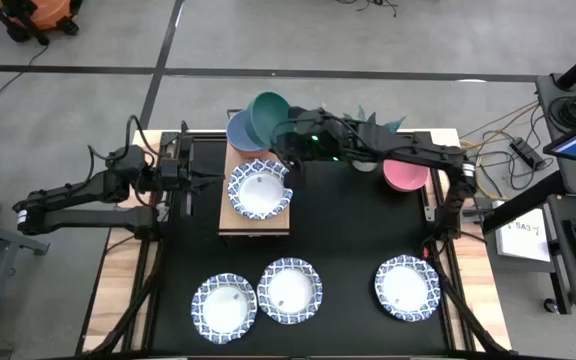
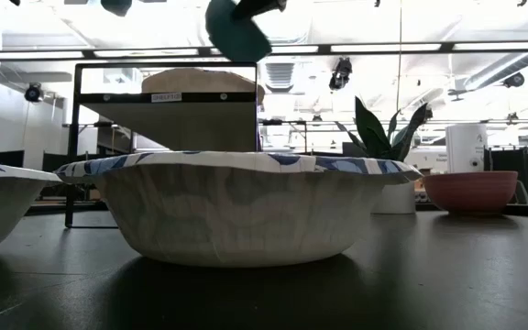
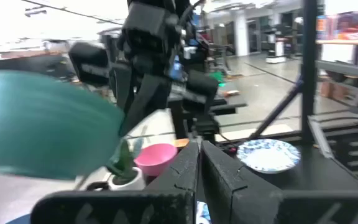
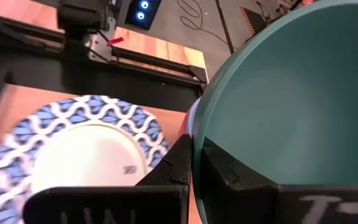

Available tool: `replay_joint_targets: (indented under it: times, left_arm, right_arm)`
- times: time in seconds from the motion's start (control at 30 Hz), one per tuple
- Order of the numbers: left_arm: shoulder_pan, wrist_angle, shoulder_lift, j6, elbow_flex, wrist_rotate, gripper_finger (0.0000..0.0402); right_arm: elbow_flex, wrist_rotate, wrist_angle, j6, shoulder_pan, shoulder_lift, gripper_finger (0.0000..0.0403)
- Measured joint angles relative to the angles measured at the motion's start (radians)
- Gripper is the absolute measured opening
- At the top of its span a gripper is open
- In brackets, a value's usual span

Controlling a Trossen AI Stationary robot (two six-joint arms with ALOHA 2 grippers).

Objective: Place and stack bowls onto a shelf
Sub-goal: Stack the green bowl on the blue bowl on the shelf

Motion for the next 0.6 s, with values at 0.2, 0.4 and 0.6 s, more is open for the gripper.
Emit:
replay_joint_targets:
  times: [0.2, 0.4, 0.6]
  left_arm:
    - [0.000, 0.010, -0.041, 0.007, 0.000, -0.065, 0.0000]
    - [0.000, 0.059, -0.051, 0.016, 0.000, -0.087, 0.0000]
    - [0.000, 0.073, -0.021, 0.060, 0.000, -0.089, 0.0000]
  right_arm:
    - [0.122, -0.005, -0.004, -0.065, -0.043, 0.125, 0.0009]
    - [0.171, -0.006, -0.009, -0.081, -0.057, 0.181, 0.0009]
    - [0.169, -0.006, -0.011, -0.091, -0.062, 0.200, 0.0016]
